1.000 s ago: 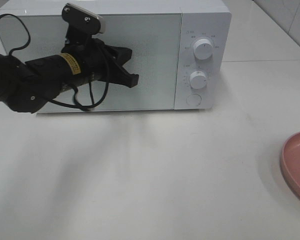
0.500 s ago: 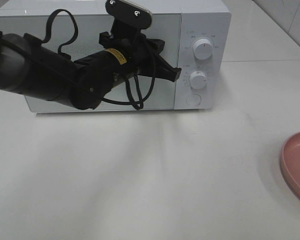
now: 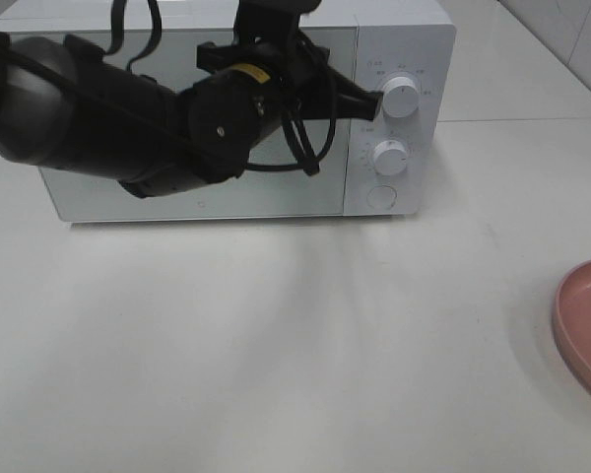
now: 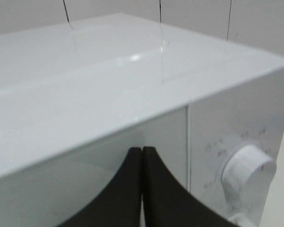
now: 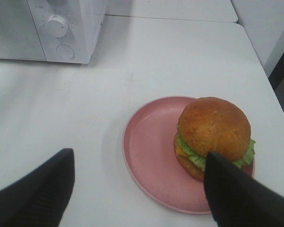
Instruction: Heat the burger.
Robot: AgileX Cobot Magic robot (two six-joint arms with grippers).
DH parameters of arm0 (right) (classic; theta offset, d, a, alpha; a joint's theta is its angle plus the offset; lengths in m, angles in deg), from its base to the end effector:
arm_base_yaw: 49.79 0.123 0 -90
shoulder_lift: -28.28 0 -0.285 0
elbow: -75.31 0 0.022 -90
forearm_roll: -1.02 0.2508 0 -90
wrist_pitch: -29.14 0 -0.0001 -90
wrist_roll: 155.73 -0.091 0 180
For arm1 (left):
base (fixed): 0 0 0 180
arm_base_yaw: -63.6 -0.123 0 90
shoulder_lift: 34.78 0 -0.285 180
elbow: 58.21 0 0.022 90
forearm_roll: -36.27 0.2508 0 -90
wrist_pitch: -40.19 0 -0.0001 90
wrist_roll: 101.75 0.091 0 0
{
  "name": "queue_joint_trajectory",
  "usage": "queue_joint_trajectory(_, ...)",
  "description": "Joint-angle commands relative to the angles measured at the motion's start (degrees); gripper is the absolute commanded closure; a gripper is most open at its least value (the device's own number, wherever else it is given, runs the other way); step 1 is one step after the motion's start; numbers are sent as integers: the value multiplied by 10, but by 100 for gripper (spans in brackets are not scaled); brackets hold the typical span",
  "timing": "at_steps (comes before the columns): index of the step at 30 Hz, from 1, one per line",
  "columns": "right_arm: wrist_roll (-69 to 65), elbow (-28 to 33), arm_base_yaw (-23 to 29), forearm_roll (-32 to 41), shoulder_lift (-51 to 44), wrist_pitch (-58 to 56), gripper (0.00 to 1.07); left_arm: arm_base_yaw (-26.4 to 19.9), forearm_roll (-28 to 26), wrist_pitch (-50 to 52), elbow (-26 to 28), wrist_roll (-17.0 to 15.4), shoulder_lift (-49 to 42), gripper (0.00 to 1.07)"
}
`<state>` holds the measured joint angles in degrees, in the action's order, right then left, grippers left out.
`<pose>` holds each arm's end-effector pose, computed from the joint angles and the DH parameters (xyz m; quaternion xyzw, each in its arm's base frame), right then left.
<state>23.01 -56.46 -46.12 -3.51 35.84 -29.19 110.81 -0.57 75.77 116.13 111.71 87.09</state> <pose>-0.0042 -0.0064 0.2826 -0.0168 0.8384 -0.0161 0.5445 0.3271 -0.3067 0.2181 0.2033 0.7223 -0.1250 0.6491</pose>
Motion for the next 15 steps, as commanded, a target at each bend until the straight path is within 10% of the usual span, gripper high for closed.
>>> queue_joint_trajectory(1, 1, 2, -2, 3, -15, 6, 34, 15, -39, -23, 6, 48, -41, 107)
queue_joint_trajectory(7, 1, 2, -2, 3, -15, 6, 34, 44, -150, -137, -29, 160, -116, 107)
queue_joint_trajectory(11, 1, 2, -2, 3, -15, 6, 34, 46, -185, -201, -52, 179, -151, 105)
queue_joint_trajectory(15, 1, 2, -2, 3, -15, 6, 34, 46, -193, -274, -90, 179, -197, 70)
